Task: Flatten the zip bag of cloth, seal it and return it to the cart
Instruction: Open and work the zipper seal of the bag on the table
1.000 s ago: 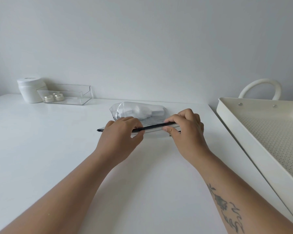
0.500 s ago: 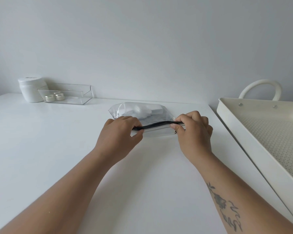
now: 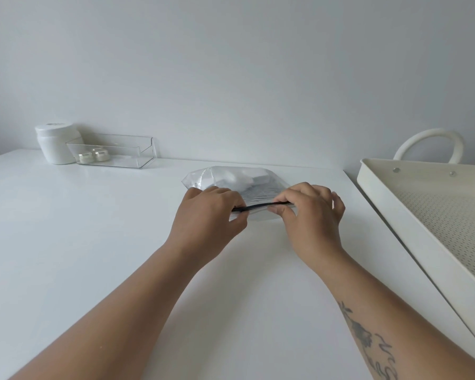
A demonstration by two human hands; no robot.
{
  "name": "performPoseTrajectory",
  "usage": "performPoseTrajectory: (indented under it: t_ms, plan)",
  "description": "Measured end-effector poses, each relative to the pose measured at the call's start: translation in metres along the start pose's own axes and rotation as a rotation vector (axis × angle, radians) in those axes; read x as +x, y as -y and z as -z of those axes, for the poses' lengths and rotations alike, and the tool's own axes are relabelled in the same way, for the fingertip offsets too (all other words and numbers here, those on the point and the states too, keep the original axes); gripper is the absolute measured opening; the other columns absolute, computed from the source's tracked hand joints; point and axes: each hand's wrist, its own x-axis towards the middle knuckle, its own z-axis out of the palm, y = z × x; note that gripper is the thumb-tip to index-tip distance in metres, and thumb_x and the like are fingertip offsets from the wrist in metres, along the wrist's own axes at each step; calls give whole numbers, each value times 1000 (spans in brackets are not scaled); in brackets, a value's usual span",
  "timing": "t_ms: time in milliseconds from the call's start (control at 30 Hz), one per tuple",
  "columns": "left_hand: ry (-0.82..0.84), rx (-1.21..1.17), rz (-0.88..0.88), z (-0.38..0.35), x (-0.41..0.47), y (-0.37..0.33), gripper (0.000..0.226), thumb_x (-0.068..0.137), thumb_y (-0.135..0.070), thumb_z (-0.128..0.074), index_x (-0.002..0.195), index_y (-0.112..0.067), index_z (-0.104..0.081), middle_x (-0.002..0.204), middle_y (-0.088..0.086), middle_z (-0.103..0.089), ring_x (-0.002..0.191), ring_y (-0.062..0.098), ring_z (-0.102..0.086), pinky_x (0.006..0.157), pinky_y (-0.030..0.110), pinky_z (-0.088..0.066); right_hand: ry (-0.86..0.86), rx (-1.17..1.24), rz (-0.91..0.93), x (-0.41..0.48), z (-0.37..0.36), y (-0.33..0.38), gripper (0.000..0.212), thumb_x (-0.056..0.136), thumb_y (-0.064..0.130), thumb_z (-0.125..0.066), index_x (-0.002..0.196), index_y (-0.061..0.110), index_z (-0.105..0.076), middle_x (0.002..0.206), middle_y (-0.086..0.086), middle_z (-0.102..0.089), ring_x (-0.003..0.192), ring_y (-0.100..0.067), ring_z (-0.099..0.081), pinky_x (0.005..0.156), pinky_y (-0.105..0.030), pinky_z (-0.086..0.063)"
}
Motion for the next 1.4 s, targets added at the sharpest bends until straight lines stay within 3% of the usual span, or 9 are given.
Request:
performPoseTrajectory:
  t_ms: [100, 233, 400, 500, 667, 933, 1067, 1233, 1400]
  plan:
    - [-11, -4, 12, 1, -1, 3, 12, 88, -33, -58, 86, -24, -65, 77, -17, -56, 78, 9, -52, 83, 29, -34, -26, 3, -72, 2, 3, -7, 6, 87, 35, -67, 82, 34, -67, 95, 16, -56, 113, -17, -43, 112, -46, -13]
    - [-25, -53, 31, 1, -2, 5, 12, 87, -34, -60, 88, -23, -66, 86, -13, -64, 74, 5, -42, 82, 26, -32, -13, -59, -118, 4, 8, -14, 6, 89, 37, -64, 85, 35, -68, 99, 14, -58, 116, -22, -41, 114, -50, -11]
    - [-33, -101, 33, 3, 0, 7, 11, 86, -31, -62, 87, -21, -67, 87, -10, -66, 76, 4, -43, 78, 25, -31, 6, -86, 147, 2, 6, -4, 18, 86, 36, -68, 103, 39, -69, 111, 18, -62, 120, -19, -42, 111, -54, -17]
    - [-44, -100, 21, 3, 0, 5, 10, 85, -30, -62, 86, -21, -66, 83, -9, -66, 76, 7, -47, 79, 28, -35, -8, -39, 251, -1, 1, 4, 9, 86, 29, -70, 94, 34, -69, 104, 18, -65, 115, -19, -47, 106, -51, -24]
    - [-47, -108, -5, 3, 1, 1, 9, 85, -28, -63, 86, -21, -68, 81, -9, -66, 77, 11, -53, 80, 31, -39, -10, 13, 147, 1, 2, -1, 7, 89, 28, -66, 87, 34, -69, 95, 16, -63, 105, -15, -44, 100, -35, -20]
    - [-80, -121, -13, 8, 1, 5, 9, 85, -30, -64, 87, -23, -69, 84, -9, -69, 82, 5, -42, 77, 26, -33, -1, -19, -15, 3, 7, -5, 9, 92, 31, -61, 89, 35, -69, 99, 10, -60, 105, -18, -45, 103, -40, -24]
    - [-80, -152, -3, 9, 2, 5, 8, 85, -34, -63, 86, -27, -67, 87, -15, -68, 80, -9, -43, 79, 24, -33, -14, -12, -91, 3, 9, -7, 13, 93, 30, -60, 88, 38, -69, 99, 10, -60, 105, -18, -45, 100, -39, -22]
    - [-88, -171, -6, 8, 1, 3, 3, 84, -28, -64, 85, -25, -65, 86, -15, -66, 87, -23, -40, 76, 14, -33, -28, -79, 31, 5, 9, -4, 16, 92, 25, -61, 102, 35, -69, 106, 10, -61, 108, -24, -44, 98, -41, -30]
    - [-107, -180, -39, 8, 1, 1, 4, 83, -26, -66, 85, -24, -64, 84, -12, -66, 83, 1, -45, 75, 12, -34, 103, 118, 190, 3, 4, 3, 9, 88, 8, -67, 90, 15, -72, 90, 6, -59, 96, -31, -53, 84, -39, -46]
